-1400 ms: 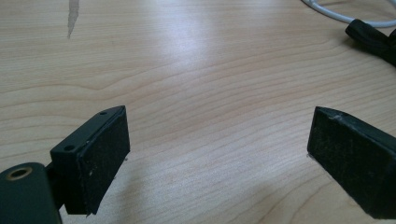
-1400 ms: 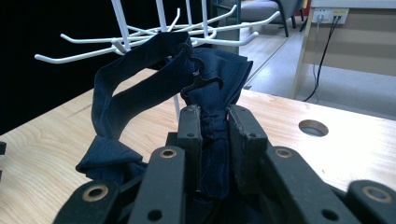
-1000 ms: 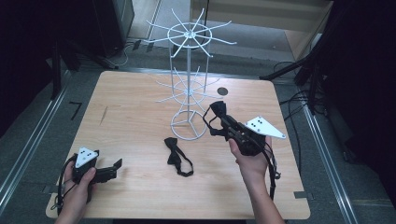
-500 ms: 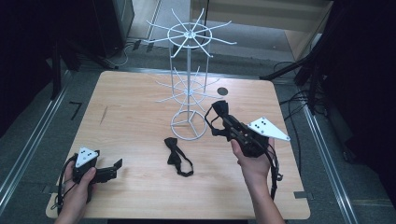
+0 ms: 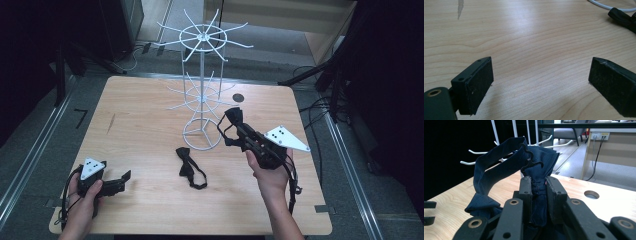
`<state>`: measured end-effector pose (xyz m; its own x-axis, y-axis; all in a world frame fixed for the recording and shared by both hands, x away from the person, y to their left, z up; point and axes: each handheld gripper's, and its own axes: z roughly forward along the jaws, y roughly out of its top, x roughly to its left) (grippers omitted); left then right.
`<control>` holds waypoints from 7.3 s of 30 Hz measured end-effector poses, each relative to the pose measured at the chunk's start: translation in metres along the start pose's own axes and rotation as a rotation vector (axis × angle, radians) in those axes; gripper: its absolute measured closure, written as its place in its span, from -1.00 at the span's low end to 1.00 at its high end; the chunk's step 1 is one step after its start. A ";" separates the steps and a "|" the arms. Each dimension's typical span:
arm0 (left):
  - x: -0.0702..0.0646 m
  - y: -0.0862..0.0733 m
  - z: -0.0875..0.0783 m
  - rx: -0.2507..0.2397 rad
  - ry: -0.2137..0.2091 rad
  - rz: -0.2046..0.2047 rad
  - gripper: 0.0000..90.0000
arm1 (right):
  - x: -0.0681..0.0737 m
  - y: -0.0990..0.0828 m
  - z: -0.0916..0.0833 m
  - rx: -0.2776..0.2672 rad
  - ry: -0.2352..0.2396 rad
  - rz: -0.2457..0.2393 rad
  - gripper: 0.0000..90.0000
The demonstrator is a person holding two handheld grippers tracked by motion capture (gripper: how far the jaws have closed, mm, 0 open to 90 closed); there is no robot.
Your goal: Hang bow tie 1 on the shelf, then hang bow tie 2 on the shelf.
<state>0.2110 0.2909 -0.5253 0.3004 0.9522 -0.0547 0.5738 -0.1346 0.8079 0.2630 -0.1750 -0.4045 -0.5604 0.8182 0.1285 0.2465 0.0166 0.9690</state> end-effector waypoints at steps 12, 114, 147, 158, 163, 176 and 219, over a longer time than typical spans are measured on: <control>0.001 -0.001 -0.002 0.000 -0.001 -0.001 -0.86 | 0.004 0.003 0.001 -0.010 0.012 -0.001 0.70; 0.000 -0.003 -0.006 -0.010 -0.009 0.009 -0.86 | 0.002 -0.051 0.050 0.192 0.016 0.034 -0.02; -0.001 -0.004 -0.006 -0.006 -0.009 0.012 -0.86 | 0.054 -0.097 0.062 0.381 0.107 -0.023 -0.22; -0.001 -0.004 -0.005 -0.002 -0.010 0.021 -0.86 | 0.060 -0.106 0.070 0.402 0.114 -0.023 -0.10; -0.001 -0.003 -0.005 0.001 -0.011 0.021 -0.86 | 0.061 -0.110 0.074 0.415 0.124 -0.030 0.04; -0.001 -0.003 -0.005 -0.005 -0.012 0.021 -0.86 | 0.069 -0.117 0.083 0.419 0.120 -0.032 0.16; -0.002 -0.003 -0.005 -0.003 -0.010 0.023 -0.86 | 0.074 -0.119 0.083 0.457 0.142 -0.152 1.00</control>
<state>0.2049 0.2912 -0.5250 0.3212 0.9461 -0.0415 0.5640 -0.1559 0.8109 0.2582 -0.0685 -0.5275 -0.7112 0.7011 0.0511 0.4569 0.4058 0.7916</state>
